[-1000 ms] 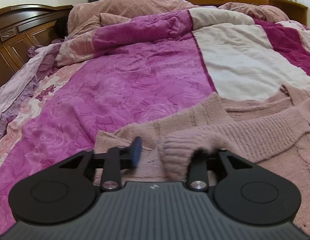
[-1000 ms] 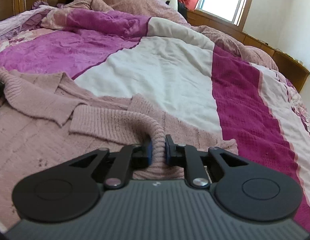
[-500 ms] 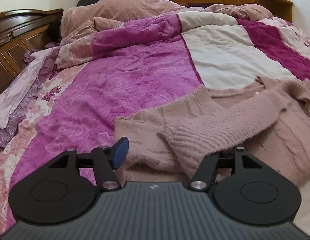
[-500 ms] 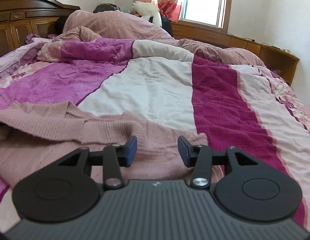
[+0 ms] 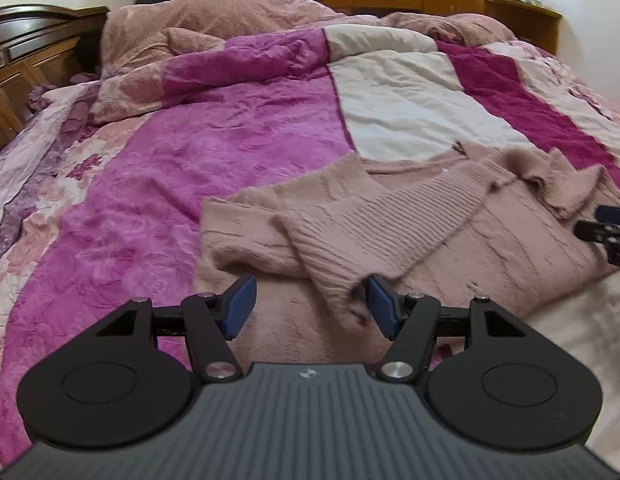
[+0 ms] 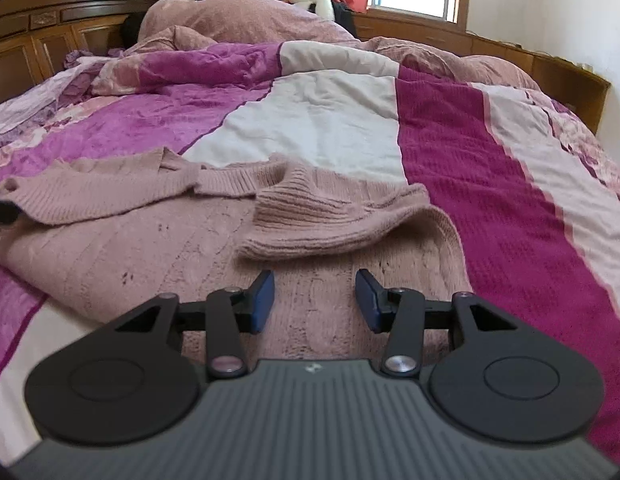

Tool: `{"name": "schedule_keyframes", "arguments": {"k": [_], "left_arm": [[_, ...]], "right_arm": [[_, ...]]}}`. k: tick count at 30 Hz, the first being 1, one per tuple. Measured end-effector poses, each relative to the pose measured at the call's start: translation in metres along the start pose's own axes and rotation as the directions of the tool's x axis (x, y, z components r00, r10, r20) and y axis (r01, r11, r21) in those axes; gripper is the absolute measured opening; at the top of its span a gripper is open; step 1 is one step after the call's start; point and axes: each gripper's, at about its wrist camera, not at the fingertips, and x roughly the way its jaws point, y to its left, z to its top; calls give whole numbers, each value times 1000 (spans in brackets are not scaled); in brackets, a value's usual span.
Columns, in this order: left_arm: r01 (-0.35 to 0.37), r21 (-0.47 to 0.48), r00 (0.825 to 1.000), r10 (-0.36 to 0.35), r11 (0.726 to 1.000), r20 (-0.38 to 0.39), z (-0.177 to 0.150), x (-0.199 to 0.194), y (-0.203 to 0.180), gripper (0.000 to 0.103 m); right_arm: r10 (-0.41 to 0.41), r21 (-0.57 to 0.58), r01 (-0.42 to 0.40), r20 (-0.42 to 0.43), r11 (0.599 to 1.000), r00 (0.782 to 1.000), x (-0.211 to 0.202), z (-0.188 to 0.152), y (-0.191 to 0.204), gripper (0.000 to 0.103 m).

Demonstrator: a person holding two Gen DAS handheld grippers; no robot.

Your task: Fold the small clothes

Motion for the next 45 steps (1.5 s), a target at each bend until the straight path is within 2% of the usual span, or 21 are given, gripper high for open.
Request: {"name": "schedule_keyframes", "arguments": {"k": [5, 6, 7, 9, 11, 15, 18, 21, 24, 27, 32, 33, 35, 39, 42, 45], "left_arm": [[12, 28, 1000, -12, 1000, -20, -5, 19, -15, 66], [6, 42, 1000, -6, 999, -21, -5, 24, -17, 53], [4, 52, 1000, -3, 999, -19, -4, 27, -18, 32], [0, 60, 1000, 1, 998, -13, 4, 33, -16, 21], [-22, 64, 1000, 22, 998, 4, 16, 37, -11, 18], [-114, 108, 993, 108, 988, 56, 43, 50, 0, 18], [-184, 94, 981, 177, 978, 79, 61, 68, 13, 19], [-253, 60, 967, 250, 966, 47, 72, 85, 27, 20], [-203, -47, 979, 204, 978, 13, 75, 84, 47, 23], [-165, -95, 986, 166, 982, 8, 71, 77, 56, 31], [-121, -63, 992, 122, 991, 14, 61, 74, 49, 42], [-126, -57, 992, 127, 990, 17, 59, 76, 46, 47], [-127, -61, 992, 128, 990, 22, 59, 80, 45, 49], [-55, -82, 998, 57, 995, 11, 63, 95, 47, 56], [-90, -52, 996, 90, 995, -2, 63, 110, 42, 57], [-222, -35, 975, 223, 974, 6, 60, 124, 44, 57]], "right_arm": [[10, -10, -10, -25, 1000, 1000, 4, 4, -1, 47], [15, -13, -16, -31, 1000, 999, 4, 6, -2, 47], [22, -15, -22, -37, 1000, 999, 5, 8, -3, 47], [38, -22, -39, -47, 999, 998, 7, 13, -5, 47], [50, -33, -52, -52, 998, 997, 11, 17, -7, 47], [52, -45, -54, -40, 998, 998, 22, 24, -9, 47], [40, -33, -41, -31, 999, 999, 31, 28, -11, 47], [24, -13, -25, -31, 1000, 999, 41, 34, -16, 47], [15, -6, -15, -30, 1000, 999, 50, 42, -21, 47], [-21, 31, 22, -22, 999, 1000, 60, 51, -33, 47], [-72, 195, 74, -18, 978, 997, 71, 65, -66, 47], [-87, 198, 89, -16, 976, 996, 70, 67, -69, 47], [-86, 189, 86, -6, 978, 996, 66, 68, -70, 47], [-56, 130, 55, 3, 990, 998, 60, 65, -63, 47], [-51, 87, 52, -22, 995, 998, 64, 56, -55, 47], [-54, 83, 59, -57, 995, 997, 72, 47, -52, 47]]}}
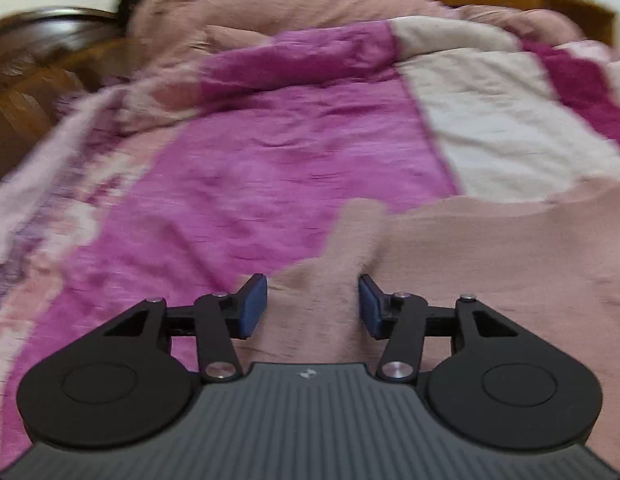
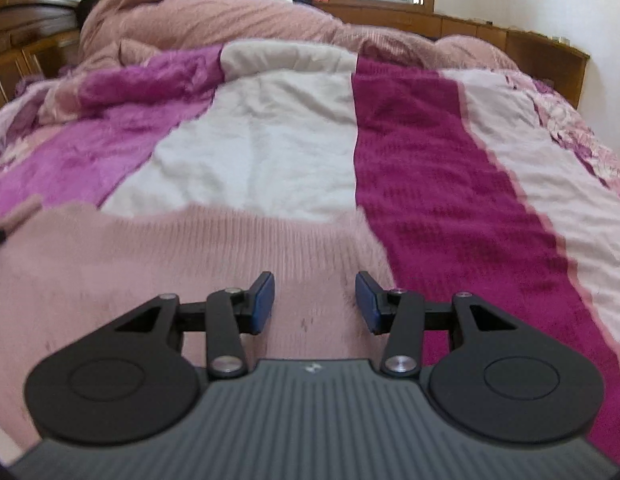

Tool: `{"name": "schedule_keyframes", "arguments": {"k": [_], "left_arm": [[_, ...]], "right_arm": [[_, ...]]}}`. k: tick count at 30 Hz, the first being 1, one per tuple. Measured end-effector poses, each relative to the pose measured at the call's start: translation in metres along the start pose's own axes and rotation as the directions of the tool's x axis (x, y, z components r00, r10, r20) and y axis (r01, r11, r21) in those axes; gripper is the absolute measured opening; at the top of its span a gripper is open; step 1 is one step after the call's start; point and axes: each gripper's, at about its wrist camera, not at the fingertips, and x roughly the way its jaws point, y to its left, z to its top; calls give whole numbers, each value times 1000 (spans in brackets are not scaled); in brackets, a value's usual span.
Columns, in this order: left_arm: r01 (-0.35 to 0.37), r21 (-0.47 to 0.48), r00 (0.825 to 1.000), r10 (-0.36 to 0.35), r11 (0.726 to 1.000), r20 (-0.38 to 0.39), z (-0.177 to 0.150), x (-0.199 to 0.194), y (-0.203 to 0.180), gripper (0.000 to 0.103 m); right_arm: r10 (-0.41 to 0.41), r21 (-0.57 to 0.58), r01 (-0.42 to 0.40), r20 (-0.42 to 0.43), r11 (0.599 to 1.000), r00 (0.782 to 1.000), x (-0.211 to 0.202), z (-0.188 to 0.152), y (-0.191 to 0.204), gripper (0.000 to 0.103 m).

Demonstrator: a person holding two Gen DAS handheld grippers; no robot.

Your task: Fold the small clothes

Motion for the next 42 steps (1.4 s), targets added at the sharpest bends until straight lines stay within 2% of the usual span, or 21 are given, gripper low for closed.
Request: {"name": "schedule_keyframes", "arguments": {"k": [2, 4, 7, 11, 14, 15, 16, 18, 20, 25, 29, 33, 36, 40, 42], "left_arm": [[-36, -76, 999, 36, 996, -4, 0, 7, 14, 57], [-70, -173, 997, 64, 982, -40, 2, 15, 32, 57], [-69, -259, 996, 51, 963, -75, 3, 21, 55, 57], [-109, -243, 992, 89, 964, -95, 9, 9, 67, 57], [-45, -232, 994, 20, 972, -109, 11, -12, 76, 57], [-18, -230, 992, -12, 973, -125, 11, -20, 78, 57], [6, -233, 989, -40, 972, -143, 10, -27, 81, 57], [52, -246, 975, -102, 968, -197, 8, -38, 84, 59], [85, -262, 958, -151, 961, -242, 4, -48, 84, 61], [140, -255, 913, -224, 957, -341, -6, -67, 76, 63], [159, -219, 901, -233, 963, -366, -16, -79, 67, 64], [153, -187, 885, -219, 970, -411, -32, -79, 57, 64], [153, -186, 875, -221, 971, -431, -38, -75, 54, 64], [147, -160, 869, -205, 976, -451, -34, -71, 50, 64], [143, -156, 866, -200, 977, -459, -33, -68, 50, 65]], "right_arm": [[5, -2, -5, -3, 1000, 1000, 3, -5, 0, 47], [13, 5, -13, -4, 1000, 1000, 3, -5, -2, 47], [38, 46, -37, -19, 998, 999, 3, 0, -9, 47], [80, 124, -75, -34, 989, 996, -6, 8, -23, 47], [86, 142, -78, -50, 987, 995, -19, 14, -33, 48], [88, 142, -79, -57, 987, 995, -23, 15, -36, 49], [93, 145, -82, -70, 986, 993, -27, 15, -39, 55], [100, 156, -84, -98, 984, 990, -33, 16, -45, 62], [121, 175, -95, -141, 980, 983, -38, 16, -52, 62], [183, 287, -102, -272, 953, 945, -40, 14, -72, 62], [232, 351, -103, -349, 931, 908, -32, 7, -84, 62], [354, 465, -144, -405, 873, 843, -17, -6, -92, 63], [383, 485, -159, -408, 860, 829, -10, -8, -88, 64], [446, 516, -202, -406, 832, 798, 1, -6, -82, 63], [453, 520, -210, -401, 828, 796, 4, -5, -78, 63]]}}
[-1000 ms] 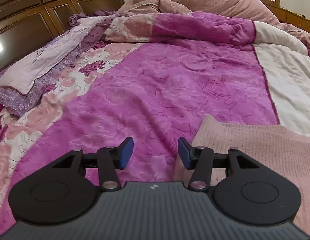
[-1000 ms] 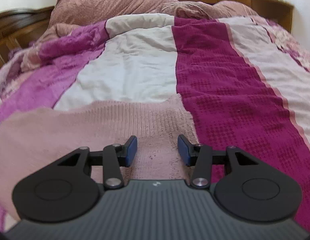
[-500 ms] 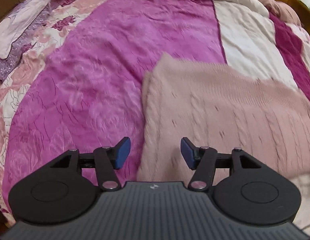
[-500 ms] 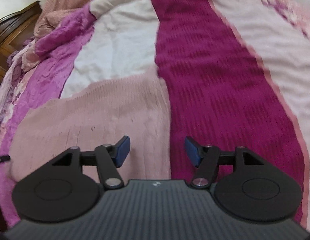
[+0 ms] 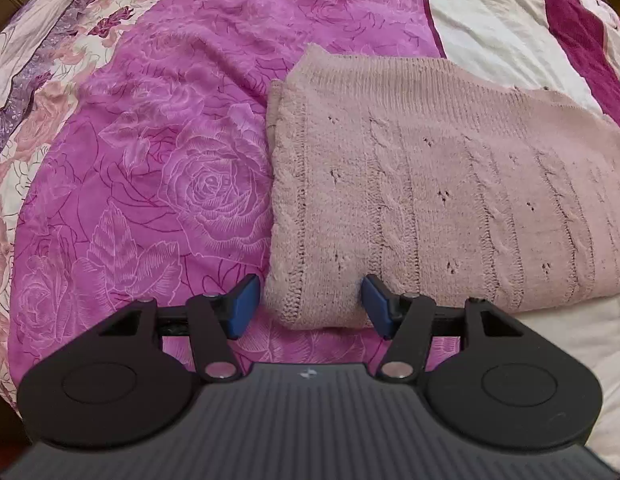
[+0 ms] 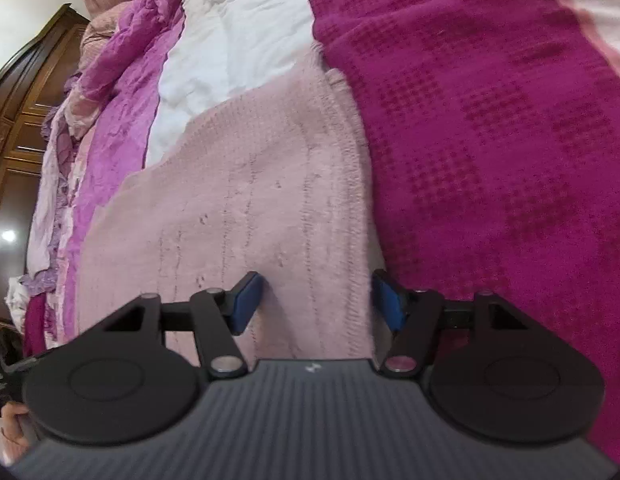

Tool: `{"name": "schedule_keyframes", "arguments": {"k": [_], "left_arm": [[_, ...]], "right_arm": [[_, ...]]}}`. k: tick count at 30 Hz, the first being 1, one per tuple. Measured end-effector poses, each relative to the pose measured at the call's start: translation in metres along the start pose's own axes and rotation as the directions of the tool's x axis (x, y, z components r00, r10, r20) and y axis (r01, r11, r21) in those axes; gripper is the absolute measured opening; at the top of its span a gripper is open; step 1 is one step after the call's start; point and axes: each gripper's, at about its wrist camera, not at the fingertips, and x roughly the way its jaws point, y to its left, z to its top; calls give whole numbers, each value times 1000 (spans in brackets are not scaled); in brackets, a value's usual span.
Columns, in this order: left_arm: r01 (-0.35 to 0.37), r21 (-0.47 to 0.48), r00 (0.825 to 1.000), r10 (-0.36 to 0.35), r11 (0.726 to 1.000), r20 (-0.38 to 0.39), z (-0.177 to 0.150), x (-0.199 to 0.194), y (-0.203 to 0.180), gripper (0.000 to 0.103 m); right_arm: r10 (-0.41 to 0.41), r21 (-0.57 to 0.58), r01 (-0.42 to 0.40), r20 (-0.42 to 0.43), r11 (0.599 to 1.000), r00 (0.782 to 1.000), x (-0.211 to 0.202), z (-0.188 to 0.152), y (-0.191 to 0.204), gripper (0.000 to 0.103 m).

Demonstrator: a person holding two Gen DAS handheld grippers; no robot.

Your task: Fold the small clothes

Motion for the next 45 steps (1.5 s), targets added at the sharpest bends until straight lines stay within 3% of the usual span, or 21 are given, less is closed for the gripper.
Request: {"name": "schedule_keyframes", "arguments": {"k": [6, 13, 21, 35, 41, 45], "left_arm": [[8, -27, 1000, -9, 1000, -24, 1, 4, 3, 65], [-8, -21, 1000, 7, 1000, -15, 2, 7, 3, 73], [-12, -11, 1000, 11, 1000, -16, 3, 7, 3, 73], [-10, -11, 1000, 10, 1000, -11, 0, 3, 3, 73], [-12, 7, 1000, 12, 1000, -7, -7, -2, 1, 73], [-23, 18, 1000, 23, 1000, -7, -12, -5, 0, 73]], "right_arm": [[17, -31, -16, 18, 999, 1000, 5, -2, 3, 62], [72, 4, -72, 12, 997, 997, 5, 0, -7, 39], [94, 17, -94, 35, 995, 995, 1, 0, -5, 29], [113, -25, -111, 77, 993, 991, -11, 0, 12, 26], [53, -16, -52, 61, 999, 997, -3, -3, 8, 32], [72, -3, -72, 66, 997, 995, -1, -5, 1, 31]]}}
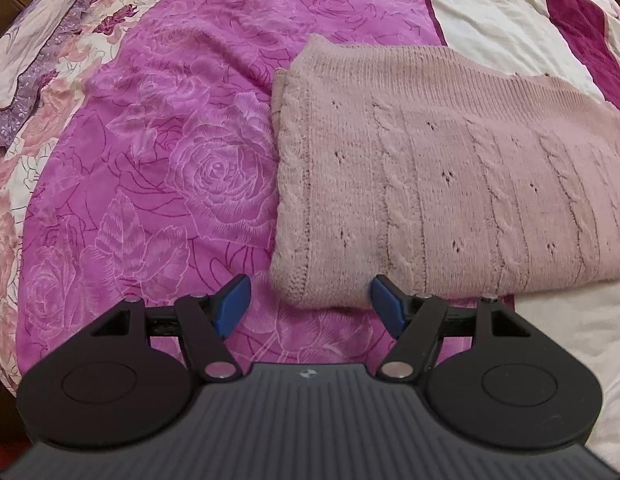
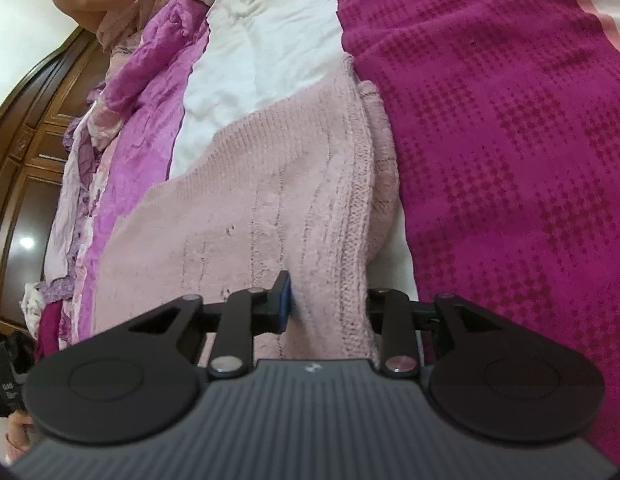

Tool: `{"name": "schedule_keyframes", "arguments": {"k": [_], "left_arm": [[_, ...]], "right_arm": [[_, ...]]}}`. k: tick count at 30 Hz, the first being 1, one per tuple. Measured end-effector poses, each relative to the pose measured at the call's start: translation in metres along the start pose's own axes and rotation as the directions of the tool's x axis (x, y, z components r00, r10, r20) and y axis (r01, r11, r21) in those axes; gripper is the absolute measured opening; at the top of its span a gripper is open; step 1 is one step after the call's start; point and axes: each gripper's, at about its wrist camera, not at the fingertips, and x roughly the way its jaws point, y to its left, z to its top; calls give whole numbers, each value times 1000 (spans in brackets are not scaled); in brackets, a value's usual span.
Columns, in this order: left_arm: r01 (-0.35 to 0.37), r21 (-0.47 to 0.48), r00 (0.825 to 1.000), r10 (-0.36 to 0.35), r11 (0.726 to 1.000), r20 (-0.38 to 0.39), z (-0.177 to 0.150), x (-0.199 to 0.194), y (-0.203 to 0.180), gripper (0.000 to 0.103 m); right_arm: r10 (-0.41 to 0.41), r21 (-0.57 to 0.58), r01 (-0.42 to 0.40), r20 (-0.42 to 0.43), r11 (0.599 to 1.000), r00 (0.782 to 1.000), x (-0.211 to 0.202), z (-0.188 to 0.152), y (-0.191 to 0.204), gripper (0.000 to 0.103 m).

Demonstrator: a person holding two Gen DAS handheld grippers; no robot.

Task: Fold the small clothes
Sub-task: 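Grasp the folded cardigan edge with the right gripper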

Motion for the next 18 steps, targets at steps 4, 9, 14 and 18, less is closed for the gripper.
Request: {"name": "schedule_keyframes", "arguments": {"k": [4, 9, 14, 18], "left_arm": [[-8, -1, 1000, 8, 1000, 0, -4, -2, 0, 73], [-10, -2, 1000, 10, 1000, -2, -9, -4, 3, 73], [-3, -4, 1000, 3, 1000, 15, -13, -9, 6, 73], [3, -3, 1000, -3, 1000, 29, -17, -14, 10, 73]], "right_arm": [[6, -49, -5, 22, 999, 1000, -6, -2, 6, 28], [30, -72, -26, 57, 997, 998, -17, 0, 22, 26], [37, -116, -28, 74, 993, 997, -23, 5, 53, 26], [43, -170, -30, 71, 985, 997, -22, 6, 84, 25]]}}
